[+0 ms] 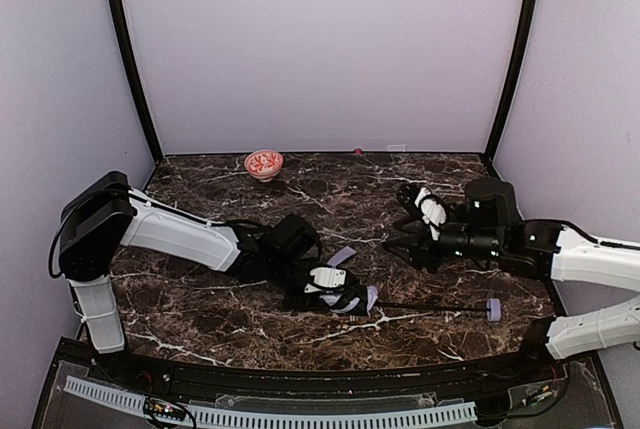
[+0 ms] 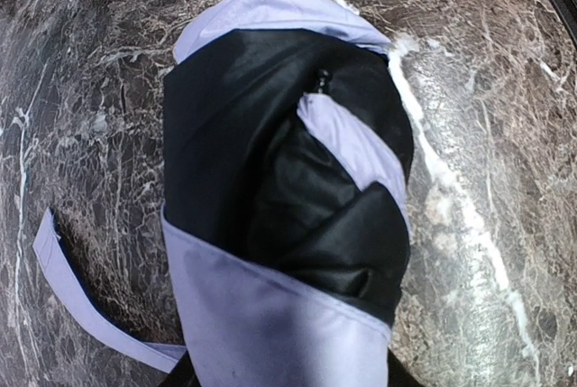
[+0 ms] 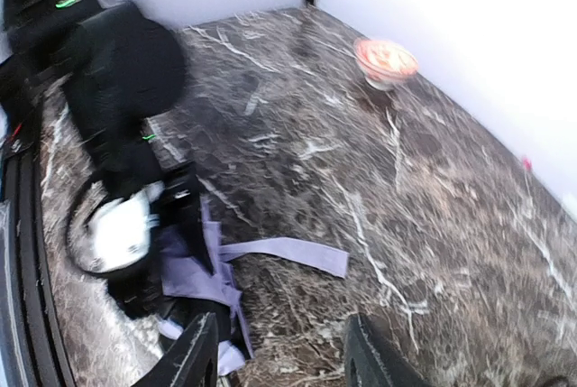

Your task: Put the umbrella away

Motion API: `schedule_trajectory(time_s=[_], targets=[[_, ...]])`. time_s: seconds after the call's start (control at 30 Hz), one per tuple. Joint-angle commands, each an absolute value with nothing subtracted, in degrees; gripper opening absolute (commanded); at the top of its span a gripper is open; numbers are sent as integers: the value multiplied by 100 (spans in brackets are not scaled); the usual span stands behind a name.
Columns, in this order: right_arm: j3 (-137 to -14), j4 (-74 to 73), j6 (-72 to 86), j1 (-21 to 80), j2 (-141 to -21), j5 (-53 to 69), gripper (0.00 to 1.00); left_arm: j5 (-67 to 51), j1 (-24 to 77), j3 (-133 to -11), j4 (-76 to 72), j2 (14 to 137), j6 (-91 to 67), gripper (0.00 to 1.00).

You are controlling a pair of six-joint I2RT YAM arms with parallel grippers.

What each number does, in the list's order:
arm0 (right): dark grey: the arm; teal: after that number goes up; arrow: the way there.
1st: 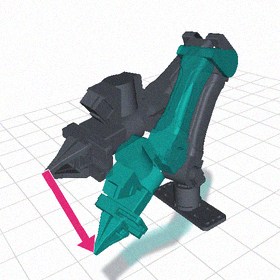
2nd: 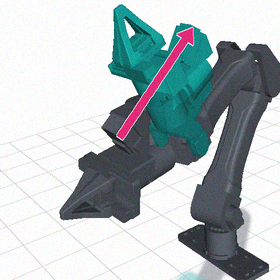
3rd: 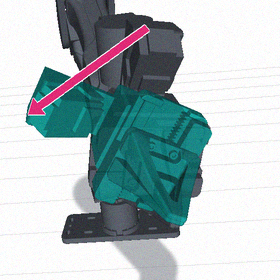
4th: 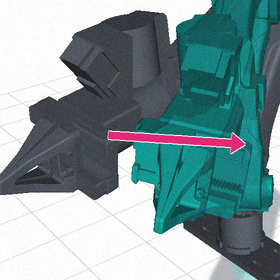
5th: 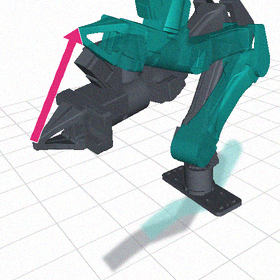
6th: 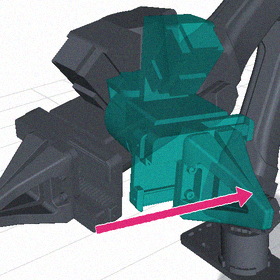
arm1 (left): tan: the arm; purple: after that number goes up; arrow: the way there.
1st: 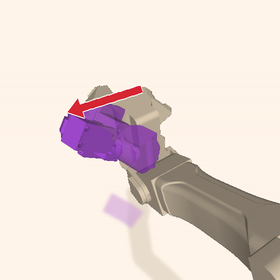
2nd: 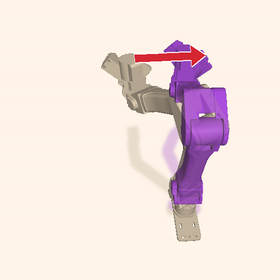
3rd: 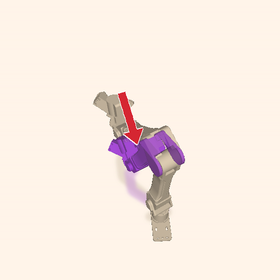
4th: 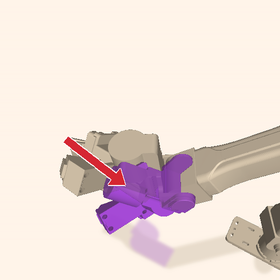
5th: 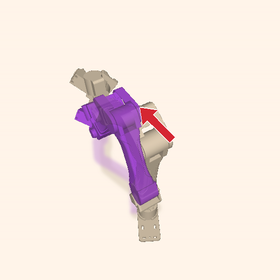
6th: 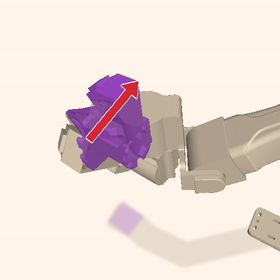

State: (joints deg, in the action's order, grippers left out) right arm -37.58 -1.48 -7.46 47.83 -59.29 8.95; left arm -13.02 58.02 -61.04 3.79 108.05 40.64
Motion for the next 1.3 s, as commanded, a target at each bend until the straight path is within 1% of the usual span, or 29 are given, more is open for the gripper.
schedule_trajectory(time_s=[0.0, 0.1, 0.17, 0.3, 0.5, 0.6, 0.7, 0.83, 0.97, 1.07, 1.13, 1.17, 1.27], targets=[[-2747, 1146, -1684, 5576, -5202, 628, 52, -1531, 5807, -5913, 1859, 11336, 3584, 42], [-2345, 1489, -2113, 6404, -5104, 195, 57, -1732, 5784, -5985, 1917, 11355, 3480, 43], [-2296, 1473, -2373, 6839, -5452, -274, 61, -1805, 5776, -6006, 1940, 11372, 3460, 43], [-2335, 1709, -2714, 7371, -6428, -1044, 67, -1837, 5765, -6102, 2026, 11437, 3467, 43], [-2326, 3071, -3231, 7426, -7633, -1751, 75, -1985, 5757, -6128, 2060, 11470, 3454, 44], [-2272, 3649, -3426, 7247, -7959, -1527, 78, -2084, 5741, -6112, 2114, 11470, 3483, 45], [-2364, 3773, -3596, 7094, -8362, -1420, 79, -2294, 5695, -6117, 2163, 11487, 3489, 46], [-2546, 3591, -3887, 7032, -8930, -1209, 78, -2543, 5622, -6151, 2248, 11522, 3463, 46], [-2713, 3469, -3995, 7020, -9419, -1149, 76, -2639, 5559, -6169, 2321, 11527, 3467, 46], [-2949, 3317, -4037, 7012, -9694, -1339, 71, -2880, 5546, -6208, 2400, 11531, 3562, 46], [-3091, 3083, -4074, 7011, -9839, -1425, 63, -2991, 5539, -6223, 2430, 11531, 3598, 46], [-3131, 2991, -4079, 7012, -9882, -1460, 57, -3039, 5536, -6235, 2455, 11531, 3634, 46], [-3151, 2784, -4110, 7016, -9906, -1506, 35, -3043, 5537, -6289, 2551, 11519, 3647, 49]])
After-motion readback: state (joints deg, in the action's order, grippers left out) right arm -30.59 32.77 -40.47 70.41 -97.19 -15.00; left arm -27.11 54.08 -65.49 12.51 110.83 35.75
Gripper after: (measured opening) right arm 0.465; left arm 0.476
